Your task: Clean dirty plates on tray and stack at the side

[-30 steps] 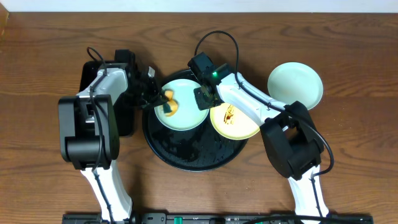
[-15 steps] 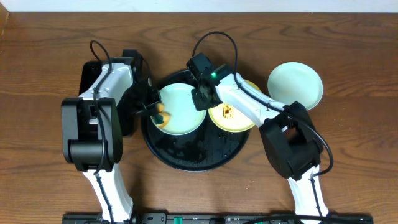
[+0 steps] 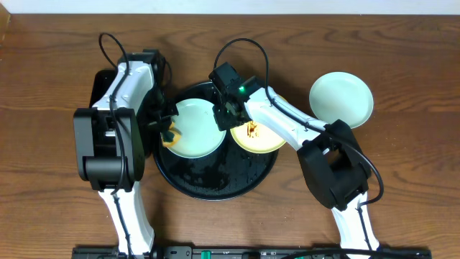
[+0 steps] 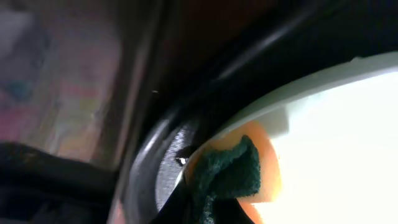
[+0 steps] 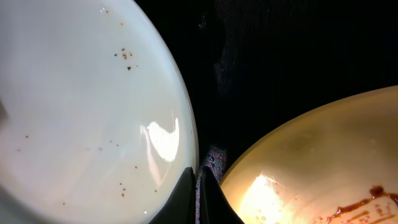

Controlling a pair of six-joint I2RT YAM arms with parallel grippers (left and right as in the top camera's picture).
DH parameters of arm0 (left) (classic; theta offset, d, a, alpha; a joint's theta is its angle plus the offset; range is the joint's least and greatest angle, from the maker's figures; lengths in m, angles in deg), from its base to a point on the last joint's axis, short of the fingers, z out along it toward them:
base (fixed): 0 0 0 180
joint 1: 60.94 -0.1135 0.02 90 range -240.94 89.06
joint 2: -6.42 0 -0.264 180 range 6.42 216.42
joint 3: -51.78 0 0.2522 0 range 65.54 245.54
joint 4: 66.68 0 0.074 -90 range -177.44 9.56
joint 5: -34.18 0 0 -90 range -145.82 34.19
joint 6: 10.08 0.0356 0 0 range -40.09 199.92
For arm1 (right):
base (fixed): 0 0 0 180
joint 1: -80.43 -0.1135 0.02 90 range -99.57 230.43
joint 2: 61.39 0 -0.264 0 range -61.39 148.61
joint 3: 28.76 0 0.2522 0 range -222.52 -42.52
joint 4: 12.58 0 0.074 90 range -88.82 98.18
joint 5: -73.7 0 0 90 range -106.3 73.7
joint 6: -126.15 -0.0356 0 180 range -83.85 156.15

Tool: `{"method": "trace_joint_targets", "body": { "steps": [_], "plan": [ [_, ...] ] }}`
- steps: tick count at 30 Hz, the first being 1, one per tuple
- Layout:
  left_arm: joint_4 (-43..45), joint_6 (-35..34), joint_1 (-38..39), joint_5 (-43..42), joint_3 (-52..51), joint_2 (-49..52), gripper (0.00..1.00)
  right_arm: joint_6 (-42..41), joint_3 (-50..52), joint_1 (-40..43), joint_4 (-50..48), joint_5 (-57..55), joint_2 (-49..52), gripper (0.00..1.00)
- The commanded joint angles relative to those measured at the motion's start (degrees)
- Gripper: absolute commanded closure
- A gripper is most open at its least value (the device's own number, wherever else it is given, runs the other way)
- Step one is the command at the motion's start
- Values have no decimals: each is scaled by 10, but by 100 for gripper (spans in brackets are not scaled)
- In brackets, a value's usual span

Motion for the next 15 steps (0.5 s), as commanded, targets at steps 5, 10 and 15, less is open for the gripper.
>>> {"method": "trace_joint_targets", "body": {
  "steps": [5, 10, 15],
  "plan": [
    [-31, -11, 2, 198, 68, 16, 93, 5, 16, 28, 21, -125, 9, 99],
    [-44, -11, 27, 197, 88, 16, 93, 5, 16, 28, 20, -125, 9, 99],
    [-52, -6, 42, 194, 88, 16, 93, 7, 16, 28, 11, -131, 9, 99]
  ]
}}
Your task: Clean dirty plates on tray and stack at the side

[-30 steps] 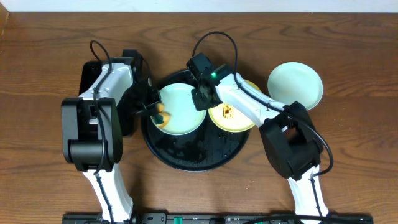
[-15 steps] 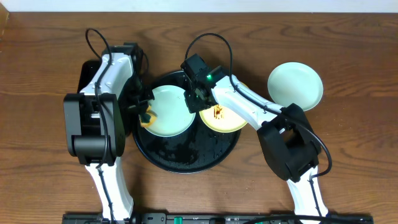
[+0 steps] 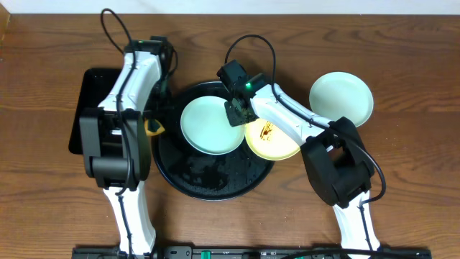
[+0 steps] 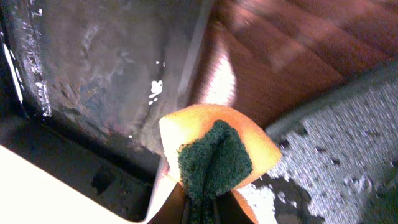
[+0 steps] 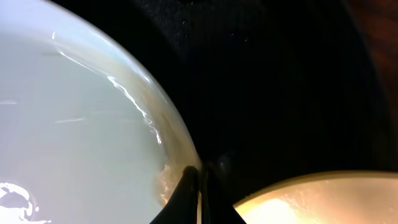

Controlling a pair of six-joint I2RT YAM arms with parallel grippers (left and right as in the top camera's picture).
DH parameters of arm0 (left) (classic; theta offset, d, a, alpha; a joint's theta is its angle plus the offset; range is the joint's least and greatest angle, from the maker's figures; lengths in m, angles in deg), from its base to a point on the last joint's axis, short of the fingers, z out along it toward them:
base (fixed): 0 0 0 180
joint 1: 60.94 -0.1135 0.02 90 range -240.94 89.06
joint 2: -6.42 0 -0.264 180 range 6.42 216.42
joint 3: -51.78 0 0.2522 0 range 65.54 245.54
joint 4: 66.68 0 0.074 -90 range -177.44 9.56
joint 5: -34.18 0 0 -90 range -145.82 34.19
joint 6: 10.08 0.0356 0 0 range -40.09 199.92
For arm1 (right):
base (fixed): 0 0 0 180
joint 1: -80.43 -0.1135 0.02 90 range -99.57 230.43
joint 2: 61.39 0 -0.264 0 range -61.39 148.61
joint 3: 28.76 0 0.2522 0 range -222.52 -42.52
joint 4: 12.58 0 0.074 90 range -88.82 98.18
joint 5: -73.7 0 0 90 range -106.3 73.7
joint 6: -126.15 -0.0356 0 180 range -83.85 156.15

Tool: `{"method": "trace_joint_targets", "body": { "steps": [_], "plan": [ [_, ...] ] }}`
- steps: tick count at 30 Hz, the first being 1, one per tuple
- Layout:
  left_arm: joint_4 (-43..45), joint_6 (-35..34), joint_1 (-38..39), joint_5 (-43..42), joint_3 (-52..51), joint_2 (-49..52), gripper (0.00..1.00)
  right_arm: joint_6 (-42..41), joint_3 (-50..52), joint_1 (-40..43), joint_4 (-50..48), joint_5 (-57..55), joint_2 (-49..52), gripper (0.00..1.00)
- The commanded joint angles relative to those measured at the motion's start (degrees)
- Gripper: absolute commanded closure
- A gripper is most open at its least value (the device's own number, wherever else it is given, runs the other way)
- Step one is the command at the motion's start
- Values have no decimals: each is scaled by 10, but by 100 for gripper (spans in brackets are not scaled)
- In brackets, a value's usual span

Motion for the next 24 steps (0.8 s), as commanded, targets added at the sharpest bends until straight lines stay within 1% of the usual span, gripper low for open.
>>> {"method": "trace_joint_targets", "body": {
  "steps": [1, 11, 12, 13, 14, 15, 16, 17, 18, 19, 21, 22, 24],
  "plan": [
    [-5, 0, 6, 15, 11, 7, 93, 5, 11, 7, -5, -44, 9, 99],
    [4, 16, 5, 0, 11, 7, 93, 5, 0, 5, -15, -41, 9, 99],
    [4, 17, 5, 0, 11, 7, 93, 5, -3, 4, -14, -41, 9, 95],
    [4, 17, 5, 0, 11, 7, 93, 5, -7, 4, -11, -40, 9, 87],
    [4, 18, 4, 0, 11, 7, 93, 5, -10, 3, -10, -36, 9, 76],
    [4, 21, 3, 0, 11, 7, 92, 5, -11, 2, -10, -31, 9, 58],
    [4, 22, 2, 0, 11, 7, 92, 5, -12, 0, -10, -26, 9, 45],
    [4, 23, -1, 0, 11, 7, 92, 5, -13, -1, -10, -20, 9, 37],
    [4, 23, -3, 0, 11, 7, 92, 5, -13, -3, -11, -14, 9, 33],
    [3, 23, -7, 0, 12, 7, 92, 5, -13, -5, -12, -2, 9, 34],
    [1, 23, -14, 0, 16, 7, 92, 3, -13, -10, -13, 14, 9, 51],
    [-1, 23, -18, 0, 18, 7, 92, -4, -13, -13, -14, 17, 9, 57],
    [-4, 27, -27, 0, 24, 6, 92, -15, -13, -21, -17, 34, 9, 62]
  ]
}}
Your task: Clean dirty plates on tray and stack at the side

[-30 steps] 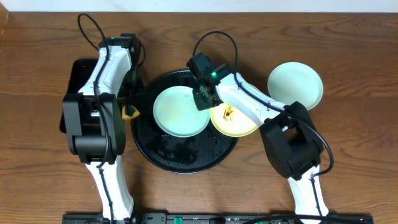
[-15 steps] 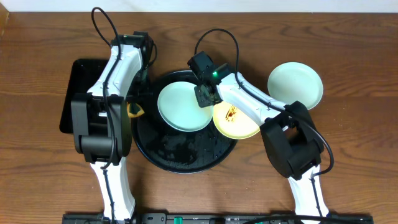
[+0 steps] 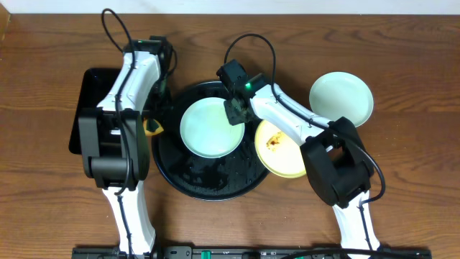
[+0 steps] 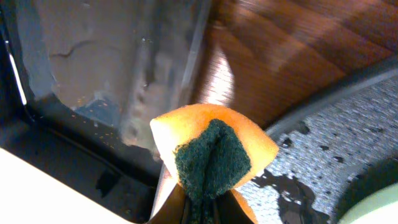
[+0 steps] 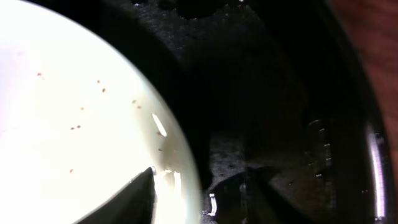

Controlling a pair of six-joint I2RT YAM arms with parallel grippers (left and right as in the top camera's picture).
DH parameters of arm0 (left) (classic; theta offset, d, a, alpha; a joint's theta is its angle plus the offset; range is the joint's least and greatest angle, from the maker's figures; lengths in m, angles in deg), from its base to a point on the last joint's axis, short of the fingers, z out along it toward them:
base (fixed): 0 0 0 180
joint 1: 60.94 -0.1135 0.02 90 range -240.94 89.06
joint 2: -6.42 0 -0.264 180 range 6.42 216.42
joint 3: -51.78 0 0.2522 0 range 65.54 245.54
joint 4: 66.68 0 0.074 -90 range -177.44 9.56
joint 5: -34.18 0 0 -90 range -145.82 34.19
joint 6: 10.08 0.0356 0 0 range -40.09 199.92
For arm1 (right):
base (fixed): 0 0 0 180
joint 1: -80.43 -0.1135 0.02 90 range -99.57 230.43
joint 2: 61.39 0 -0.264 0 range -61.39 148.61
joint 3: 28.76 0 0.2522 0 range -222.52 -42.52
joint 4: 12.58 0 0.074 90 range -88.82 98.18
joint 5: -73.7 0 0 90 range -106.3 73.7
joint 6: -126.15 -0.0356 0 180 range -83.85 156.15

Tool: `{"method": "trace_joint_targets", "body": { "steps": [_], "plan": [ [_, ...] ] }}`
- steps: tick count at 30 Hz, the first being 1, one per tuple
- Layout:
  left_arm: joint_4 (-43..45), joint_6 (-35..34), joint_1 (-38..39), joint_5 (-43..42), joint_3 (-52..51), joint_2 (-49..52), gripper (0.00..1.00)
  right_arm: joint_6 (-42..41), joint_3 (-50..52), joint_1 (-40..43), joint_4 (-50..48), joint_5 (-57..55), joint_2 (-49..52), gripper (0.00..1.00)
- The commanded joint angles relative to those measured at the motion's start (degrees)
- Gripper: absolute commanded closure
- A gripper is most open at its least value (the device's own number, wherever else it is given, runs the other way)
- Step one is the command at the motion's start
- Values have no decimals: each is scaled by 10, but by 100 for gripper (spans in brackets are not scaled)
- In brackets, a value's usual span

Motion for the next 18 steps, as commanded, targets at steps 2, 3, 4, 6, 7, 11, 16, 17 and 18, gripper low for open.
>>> {"method": "trace_joint_targets", "body": {
  "steps": [2, 3, 4, 6, 7, 11, 16, 17, 18],
  "plan": [
    [-9, 10, -26, 3, 25, 1, 92, -27, -12, -25, -9, 36, 9, 65],
    [-10, 11, -30, 3, 25, -1, 92, -32, -12, -28, -10, 36, 9, 66],
    [-11, 12, -35, 3, 25, -5, 92, -37, -12, -31, -13, 35, 9, 65],
    [-13, 14, -44, 3, 25, -10, 92, -42, -12, -37, -19, 34, 9, 62],
    [-15, 14, -49, 3, 25, -13, 92, -47, -12, -38, -20, 31, 9, 62],
    [-25, 18, -64, 3, 25, -20, 92, -78, -10, -39, -19, 14, 9, 58],
    [-33, 18, -70, 3, 25, -21, 92, -129, 9, -34, -20, 14, 10, 54],
    [-33, 18, -70, 3, 25, -21, 92, -139, 16, -33, -22, 14, 12, 54],
    [-34, 18, -70, 3, 25, -21, 92, -142, 18, -32, -22, 14, 13, 54]
  ]
}}
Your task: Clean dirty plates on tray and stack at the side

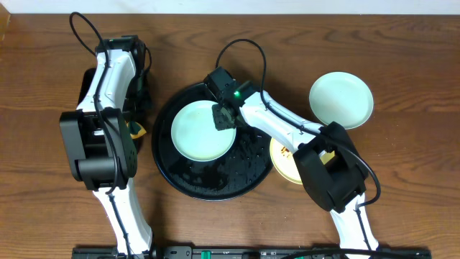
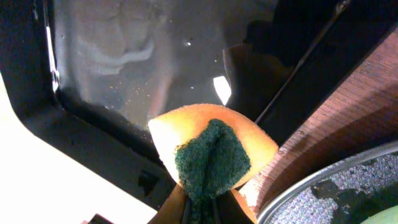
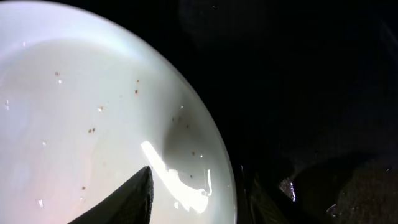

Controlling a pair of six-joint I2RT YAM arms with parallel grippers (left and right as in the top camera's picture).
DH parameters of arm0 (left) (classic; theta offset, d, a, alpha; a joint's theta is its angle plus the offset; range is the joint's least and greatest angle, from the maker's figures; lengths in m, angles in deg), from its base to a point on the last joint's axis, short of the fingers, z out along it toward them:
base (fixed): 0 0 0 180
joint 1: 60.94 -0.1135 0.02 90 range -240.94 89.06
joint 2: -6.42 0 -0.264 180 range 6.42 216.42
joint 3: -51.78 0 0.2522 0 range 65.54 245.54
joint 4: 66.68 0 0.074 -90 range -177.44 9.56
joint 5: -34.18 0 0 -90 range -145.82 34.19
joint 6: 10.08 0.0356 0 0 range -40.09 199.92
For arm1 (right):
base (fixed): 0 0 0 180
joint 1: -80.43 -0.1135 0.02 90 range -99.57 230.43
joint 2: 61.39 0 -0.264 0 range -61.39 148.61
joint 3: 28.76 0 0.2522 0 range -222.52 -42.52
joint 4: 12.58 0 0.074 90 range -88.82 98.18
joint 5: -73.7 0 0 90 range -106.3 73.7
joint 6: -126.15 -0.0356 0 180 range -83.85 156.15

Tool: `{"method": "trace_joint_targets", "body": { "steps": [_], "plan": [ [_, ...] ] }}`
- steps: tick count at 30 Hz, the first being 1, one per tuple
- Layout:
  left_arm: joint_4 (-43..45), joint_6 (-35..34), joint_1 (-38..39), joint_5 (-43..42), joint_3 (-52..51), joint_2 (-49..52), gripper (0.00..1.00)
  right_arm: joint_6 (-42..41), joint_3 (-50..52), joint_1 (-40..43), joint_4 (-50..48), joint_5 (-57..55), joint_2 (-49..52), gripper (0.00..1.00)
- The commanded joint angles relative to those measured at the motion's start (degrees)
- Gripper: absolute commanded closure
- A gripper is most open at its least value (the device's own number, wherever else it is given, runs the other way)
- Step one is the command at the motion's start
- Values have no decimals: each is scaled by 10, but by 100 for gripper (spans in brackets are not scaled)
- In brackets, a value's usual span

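Observation:
A pale green plate (image 1: 201, 131) flecked with crumbs lies on the round black tray (image 1: 208, 188). My right gripper (image 1: 223, 117) stands open astride that plate's right rim (image 3: 227, 168), one finger (image 3: 127, 199) over the plate and the other over the tray. A yellow dirty plate (image 1: 287, 165) lies at the tray's right edge, partly under the right arm. A clean green plate (image 1: 341, 98) rests on the table at the right. My left gripper (image 2: 202, 205) is shut on an orange sponge (image 2: 211, 152) with a green scouring pad, left of the round tray.
A black rectangular tray (image 2: 124, 62), wet and speckled, lies under the sponge at the table's left. The round tray's rim (image 2: 323, 190) shows at the lower right of the left wrist view. Brown wooden table (image 1: 402, 180) all round.
My left gripper has moved left with the sponge, from the round tray's left edge to over the rectangular tray. The right gripper and the green plate have shifted slightly left. The yellow plate sits a little nearer.
First the sponge lay against the green plate's left rim while my right gripper was shut between the two plates. Then the sponge was off the plate at the tray's left edge. Later the right gripper stood open and the yellow plate lay further right.

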Motion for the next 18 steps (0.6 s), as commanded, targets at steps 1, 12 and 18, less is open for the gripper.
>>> {"method": "trace_joint_targets", "body": {
  "steps": [1, 12, 18],
  "plan": [
    [-5, 5, 0, 3, 12, -21, 92, -47, 20, 5, -5, -5, 16, 55],
    [-12, 5, 0, 3, 12, -21, 92, -50, 26, 3, -18, 1, 48, 98],
    [-23, 0, 0, -7, 12, -21, 92, -49, 26, 4, -41, -10, 48, 98]
  ]
}}
